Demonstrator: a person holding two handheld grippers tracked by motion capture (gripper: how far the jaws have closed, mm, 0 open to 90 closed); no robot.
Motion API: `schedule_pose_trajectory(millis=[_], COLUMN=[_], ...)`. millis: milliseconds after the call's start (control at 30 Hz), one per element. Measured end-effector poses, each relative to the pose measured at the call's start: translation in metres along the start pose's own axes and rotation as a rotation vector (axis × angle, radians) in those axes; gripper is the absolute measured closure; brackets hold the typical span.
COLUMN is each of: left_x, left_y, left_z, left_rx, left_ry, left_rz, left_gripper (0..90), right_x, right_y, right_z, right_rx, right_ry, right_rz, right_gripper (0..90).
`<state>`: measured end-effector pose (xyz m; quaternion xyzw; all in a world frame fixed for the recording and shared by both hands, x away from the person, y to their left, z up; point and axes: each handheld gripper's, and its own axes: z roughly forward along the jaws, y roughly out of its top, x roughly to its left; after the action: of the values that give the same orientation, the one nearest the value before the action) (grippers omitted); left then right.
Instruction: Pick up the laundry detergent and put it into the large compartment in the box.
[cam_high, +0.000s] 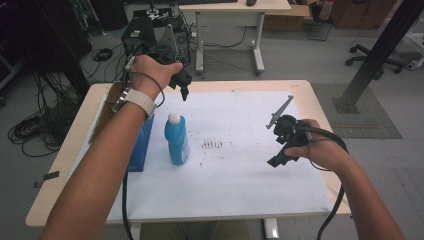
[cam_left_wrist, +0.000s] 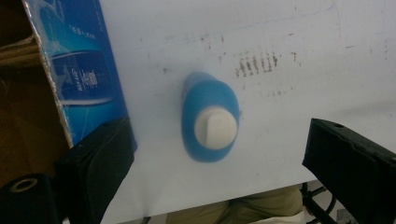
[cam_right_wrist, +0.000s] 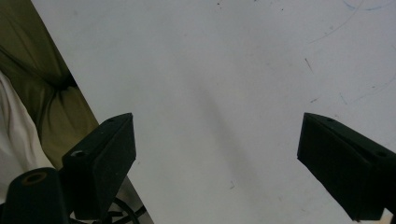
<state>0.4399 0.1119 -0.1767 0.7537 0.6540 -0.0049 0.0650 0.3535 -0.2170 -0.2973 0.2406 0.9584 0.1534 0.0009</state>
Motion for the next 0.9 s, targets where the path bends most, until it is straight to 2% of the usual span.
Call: schedule_pose_trajectory(millis=[133, 667, 900], left_x=[-0.001, -0.004, -0.004], left_y=[-0.003, -0.011, -0.013], left_z=[0.004, 0.016, 0.021], left_rx=[0.005, -0.005, -0.005], left_ry=[0.000, 0.046, 0.050], left_rz=[-0.001, -0.002, 0.005], left_gripper=[8.8, 7.8, 8.0], right_x=[0.001, 0.004, 0.005], right_y=[-0.001, 0.000, 0.001], right_z=[0.001, 0.004, 0.005], right_rx=[0.000, -0.004, -0.007], right_ry=[0.002, 0.007, 0.009], right_rz=[0.002, -0.007, -0.014], right_gripper=[11.7, 11.7, 11.7])
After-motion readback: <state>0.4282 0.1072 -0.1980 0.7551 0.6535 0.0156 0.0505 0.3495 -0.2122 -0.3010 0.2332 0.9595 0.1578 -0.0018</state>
